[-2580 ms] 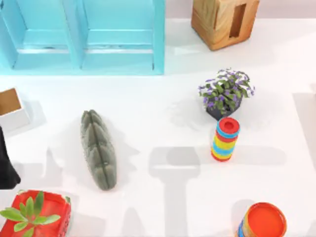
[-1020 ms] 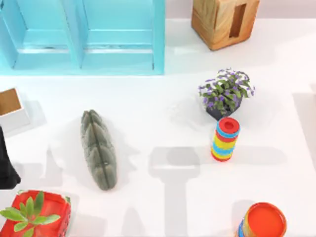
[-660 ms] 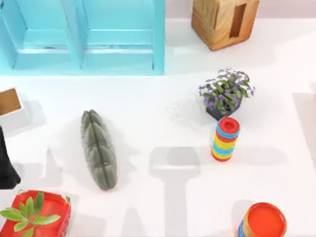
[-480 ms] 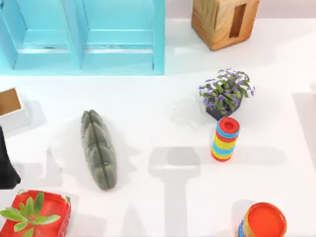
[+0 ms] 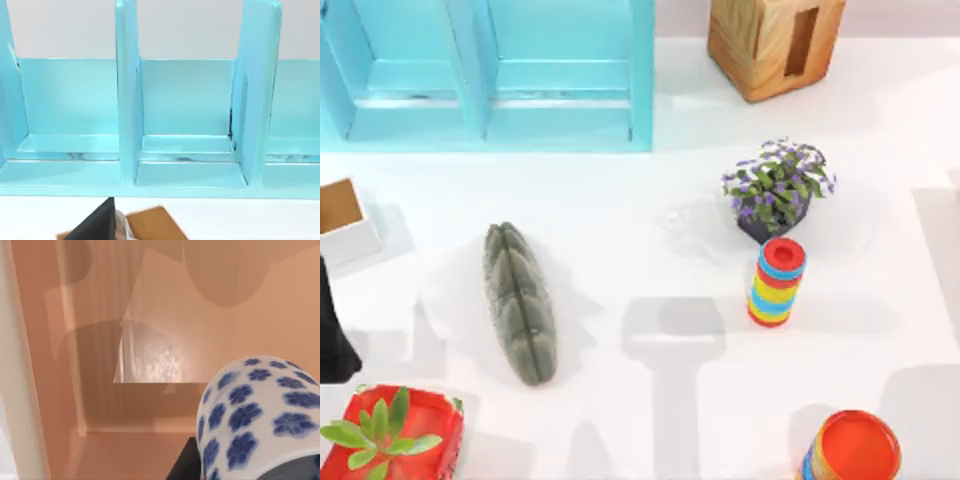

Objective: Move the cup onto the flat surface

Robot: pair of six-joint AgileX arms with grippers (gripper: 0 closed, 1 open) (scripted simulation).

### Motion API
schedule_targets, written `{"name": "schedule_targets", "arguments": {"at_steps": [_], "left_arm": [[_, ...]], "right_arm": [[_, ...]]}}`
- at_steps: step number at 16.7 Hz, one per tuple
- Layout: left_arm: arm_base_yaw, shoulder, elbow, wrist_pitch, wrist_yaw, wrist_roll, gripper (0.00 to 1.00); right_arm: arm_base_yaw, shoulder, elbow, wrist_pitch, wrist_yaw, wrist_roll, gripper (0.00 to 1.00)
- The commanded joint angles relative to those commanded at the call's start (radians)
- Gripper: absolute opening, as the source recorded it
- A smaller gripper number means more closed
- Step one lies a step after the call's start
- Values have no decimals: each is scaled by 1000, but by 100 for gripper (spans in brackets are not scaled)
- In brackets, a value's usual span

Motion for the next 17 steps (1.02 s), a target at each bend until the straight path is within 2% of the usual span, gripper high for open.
{"name": "schedule_targets", "arguments": {"at_steps": [4, 12, 17], "left_arm": [[0, 0, 0, 0, 0, 0, 100], [0, 0, 0, 0, 0, 0, 100], [0, 0, 0, 0, 0, 0, 100]], "right_arm": [[131, -104, 50, -145, 0, 130, 0], [170, -92, 70, -156, 0, 174, 0], [393, 30, 209, -170, 3, 404, 0]]}}
